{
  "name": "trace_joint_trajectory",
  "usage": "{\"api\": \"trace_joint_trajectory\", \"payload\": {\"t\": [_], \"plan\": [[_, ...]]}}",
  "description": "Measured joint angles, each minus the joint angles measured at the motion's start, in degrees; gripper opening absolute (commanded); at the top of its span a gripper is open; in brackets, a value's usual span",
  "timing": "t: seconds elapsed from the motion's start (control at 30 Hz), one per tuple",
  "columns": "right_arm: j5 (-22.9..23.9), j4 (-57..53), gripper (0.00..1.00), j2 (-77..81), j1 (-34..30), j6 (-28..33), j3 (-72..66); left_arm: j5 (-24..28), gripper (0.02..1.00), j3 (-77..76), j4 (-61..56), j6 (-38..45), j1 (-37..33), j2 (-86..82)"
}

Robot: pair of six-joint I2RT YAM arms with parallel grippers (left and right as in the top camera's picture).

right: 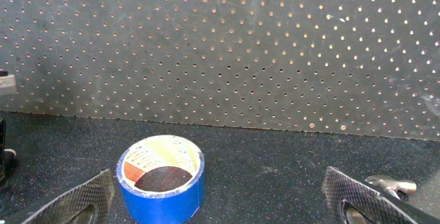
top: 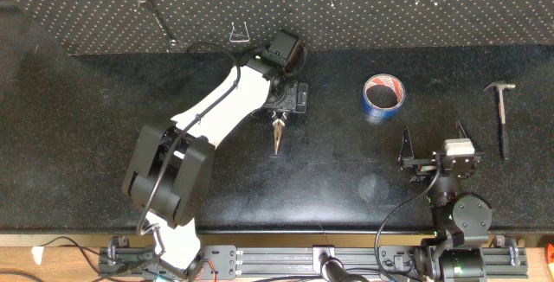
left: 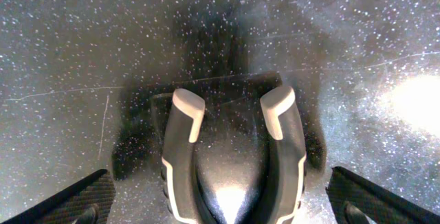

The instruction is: Place Tools Onto Pegboard

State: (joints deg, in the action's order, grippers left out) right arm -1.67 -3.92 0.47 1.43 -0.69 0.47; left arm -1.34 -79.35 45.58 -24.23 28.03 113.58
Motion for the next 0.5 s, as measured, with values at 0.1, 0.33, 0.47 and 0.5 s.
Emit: {"api": "trace_joint_trajectory", "payload": {"t": [0.1,0.33,0.47,0.5], "plan": [[0.0,0.0,0.991,0.0,0.0,0.0,0.0,-0.1,0.980,0.0,-0.3,0.0,0.0,0.0],[0.0,0.0,0.991,0.0,0.0,0.0,0.0,-0.6,0.972,-0.3,-0.3,0.0,0.7,1.0],[0.0,0.0,0.991,0.0,0.0,0.0,0.0,-0.6,0.972,-0.3,-0.4,0.2,1.3,1.0],[0.0,0.0,0.991,0.0,0.0,0.0,0.0,-0.6,0.972,-0.3,-0.4,0.2,1.3,1.0]]}}
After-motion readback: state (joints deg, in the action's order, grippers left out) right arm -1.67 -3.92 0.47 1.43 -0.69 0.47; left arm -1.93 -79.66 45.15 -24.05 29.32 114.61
